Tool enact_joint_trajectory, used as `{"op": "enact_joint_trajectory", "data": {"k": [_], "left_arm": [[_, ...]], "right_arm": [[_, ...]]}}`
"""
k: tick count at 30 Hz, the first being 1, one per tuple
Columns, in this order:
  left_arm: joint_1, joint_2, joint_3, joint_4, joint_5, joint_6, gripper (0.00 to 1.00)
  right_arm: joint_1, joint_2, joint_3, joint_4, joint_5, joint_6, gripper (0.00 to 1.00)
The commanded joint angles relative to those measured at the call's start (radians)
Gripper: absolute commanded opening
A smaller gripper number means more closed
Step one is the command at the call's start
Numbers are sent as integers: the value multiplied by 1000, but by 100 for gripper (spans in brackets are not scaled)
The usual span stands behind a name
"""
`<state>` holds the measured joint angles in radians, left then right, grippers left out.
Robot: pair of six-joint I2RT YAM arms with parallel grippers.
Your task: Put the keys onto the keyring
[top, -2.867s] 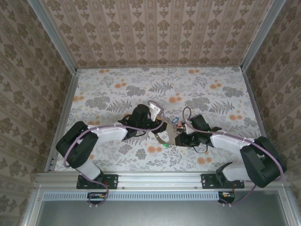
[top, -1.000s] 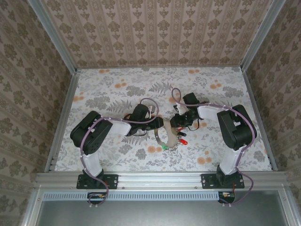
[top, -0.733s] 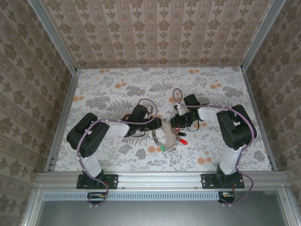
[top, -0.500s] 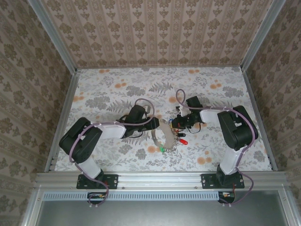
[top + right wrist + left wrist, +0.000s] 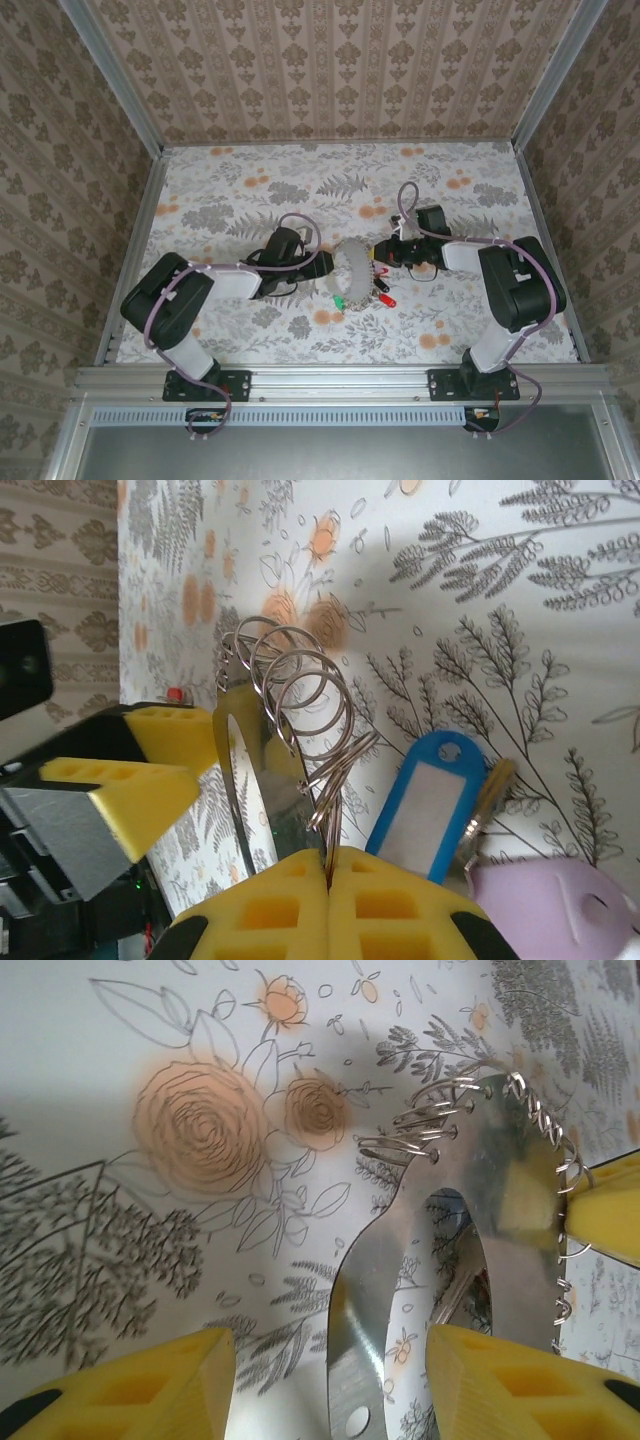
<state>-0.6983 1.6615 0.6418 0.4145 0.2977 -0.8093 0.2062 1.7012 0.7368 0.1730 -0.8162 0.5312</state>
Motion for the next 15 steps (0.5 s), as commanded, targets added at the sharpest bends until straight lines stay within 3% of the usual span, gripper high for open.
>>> {"op": "enact_joint_trajectory", "data": {"k": [1, 10, 13, 15], "left_arm": [[10, 74, 14, 137, 91, -54, 54], [23, 210, -10, 418, 179, -154, 51], [23, 206, -11, 435, 195, -149, 39], [25, 194, -11, 432, 196, -144, 24]], "right_arm": [[-1, -19, -18, 89, -55, 30, 0], [-2, -10, -31, 123, -57, 36, 0], [-2, -4, -31, 129, -54, 40, 1], [-2, -3, -31, 129, -48, 41, 2]]}}
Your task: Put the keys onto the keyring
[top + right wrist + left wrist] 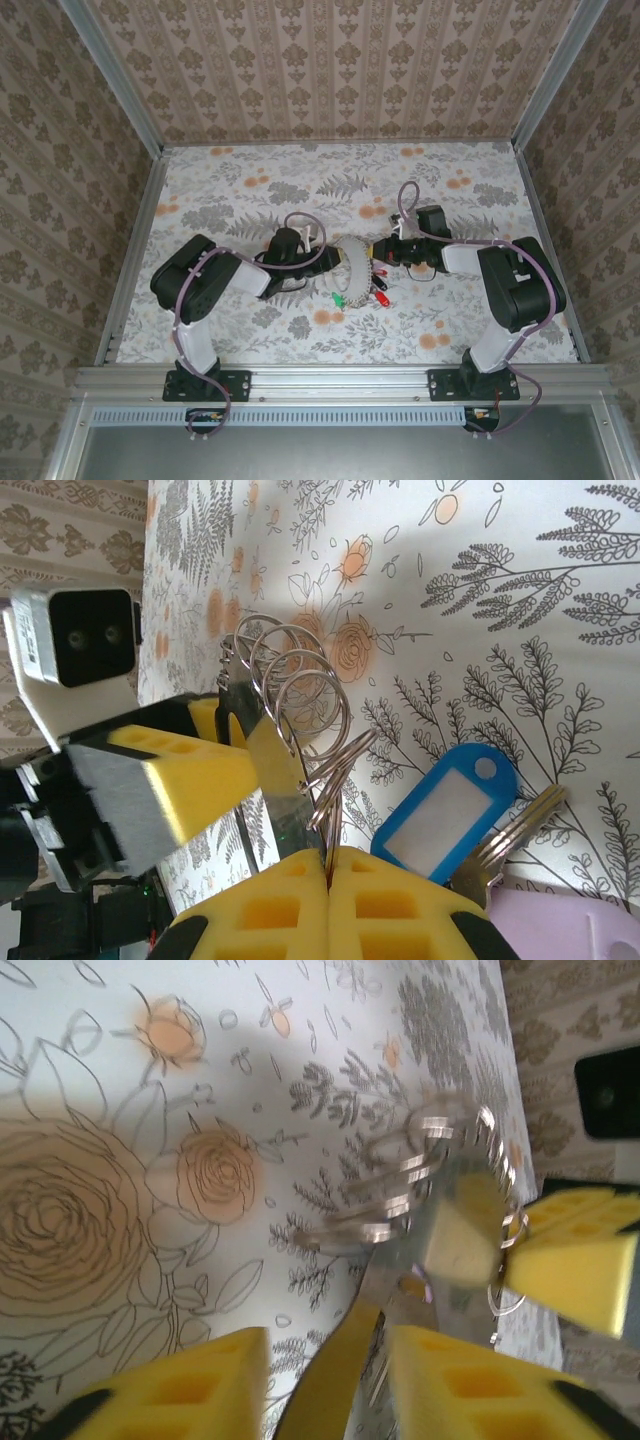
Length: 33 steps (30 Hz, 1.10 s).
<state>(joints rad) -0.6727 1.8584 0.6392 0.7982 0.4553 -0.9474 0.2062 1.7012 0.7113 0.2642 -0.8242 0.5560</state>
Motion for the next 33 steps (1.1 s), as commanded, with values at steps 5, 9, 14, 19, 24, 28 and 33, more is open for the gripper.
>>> {"op": "enact_joint_trajectory", "data": {"k": [5, 9, 14, 19, 24, 28, 33], "left_arm": [[7, -86, 3, -2, 49, 48, 0], [10, -226, 60, -164, 59, 161, 0], [10, -429, 197, -491, 34, 396, 0], [31, -548, 291, -615, 67, 546, 0], [41, -603, 320, -574, 149, 628, 1], [41, -630, 325, -513, 175, 664, 0], [39, -639, 335, -436, 181, 667, 0]], "right_arm": [[-10, -43, -4, -9, 2, -16, 7], [-38, -151, -6, -108, 96, -78, 18], [-54, -410, -23, -227, 308, -206, 34], [-54, -633, -91, -168, 369, -301, 47], [-53, -766, -191, 9, 308, -292, 49], [-10, -822, -244, 121, 231, -384, 38], [190, -907, -301, 110, 364, -771, 32]]}}
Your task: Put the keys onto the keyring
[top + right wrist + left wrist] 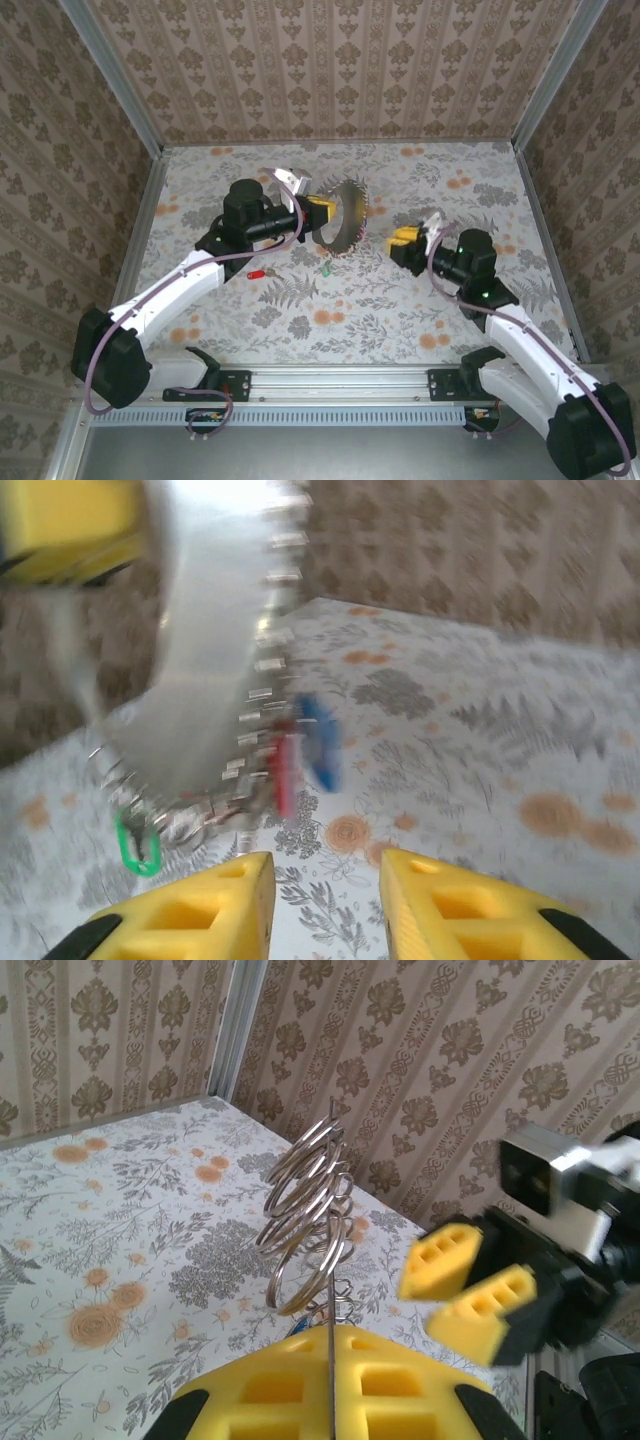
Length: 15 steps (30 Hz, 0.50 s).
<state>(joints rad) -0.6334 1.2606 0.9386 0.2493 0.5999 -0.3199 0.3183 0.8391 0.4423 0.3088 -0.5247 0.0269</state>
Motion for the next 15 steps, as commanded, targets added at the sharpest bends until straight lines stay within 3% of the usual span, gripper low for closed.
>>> {"op": "enact_joint_trajectory", "data": {"k": [1, 7, 15], "left_arm": [[-1, -40, 40, 124, 68, 41, 0], [-17, -44, 42, 197, 87, 45, 0], [-43, -48, 50, 231, 96, 64, 0]], "right_arm": [[113, -54, -50, 95, 102, -297, 30], [227, -40, -87, 207, 228, -408, 30], [289, 4, -110, 318, 273, -440, 29]]}}
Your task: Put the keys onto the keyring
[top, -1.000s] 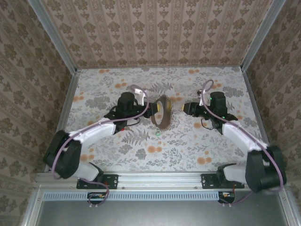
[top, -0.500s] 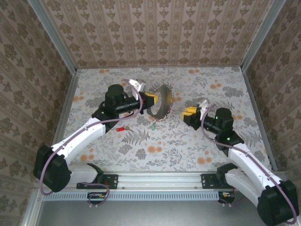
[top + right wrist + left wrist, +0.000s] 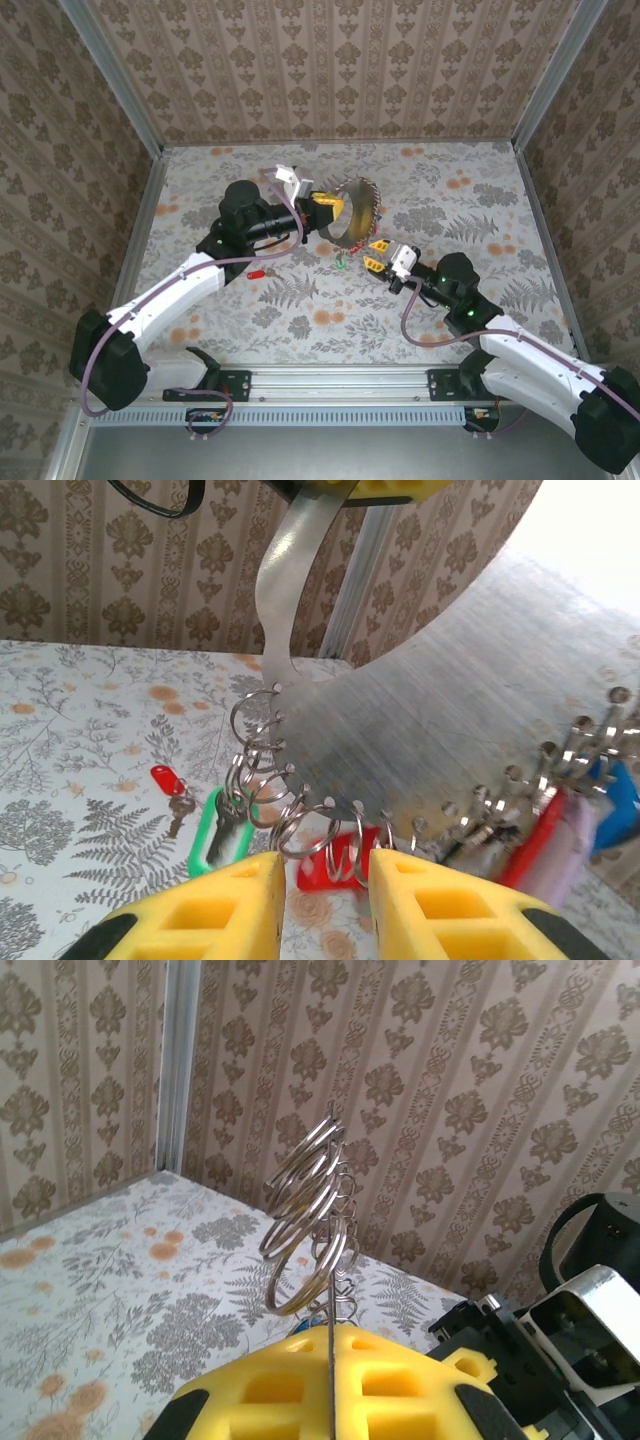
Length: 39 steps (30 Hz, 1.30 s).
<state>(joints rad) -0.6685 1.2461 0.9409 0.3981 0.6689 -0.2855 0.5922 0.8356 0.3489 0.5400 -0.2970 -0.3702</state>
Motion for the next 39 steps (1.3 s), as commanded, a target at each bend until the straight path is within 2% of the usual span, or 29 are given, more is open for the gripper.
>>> {"op": "enact_joint_trajectory", "data": {"k": [1, 26, 36, 39], "left_arm": [[-11, -35, 49, 82, 26, 31, 0], [-53, -63, 50, 78, 1, 66, 0], [-56, -69, 45, 75, -8, 71, 0], [-57, -70, 47, 74, -8, 72, 0]], "right_arm": [[19, 10, -19, 90, 51, -45, 29], [40, 12, -65, 109, 105, -56, 32], [40, 18, -57, 113, 73, -53, 21], [40, 17, -62, 113, 83, -55, 21]]}}
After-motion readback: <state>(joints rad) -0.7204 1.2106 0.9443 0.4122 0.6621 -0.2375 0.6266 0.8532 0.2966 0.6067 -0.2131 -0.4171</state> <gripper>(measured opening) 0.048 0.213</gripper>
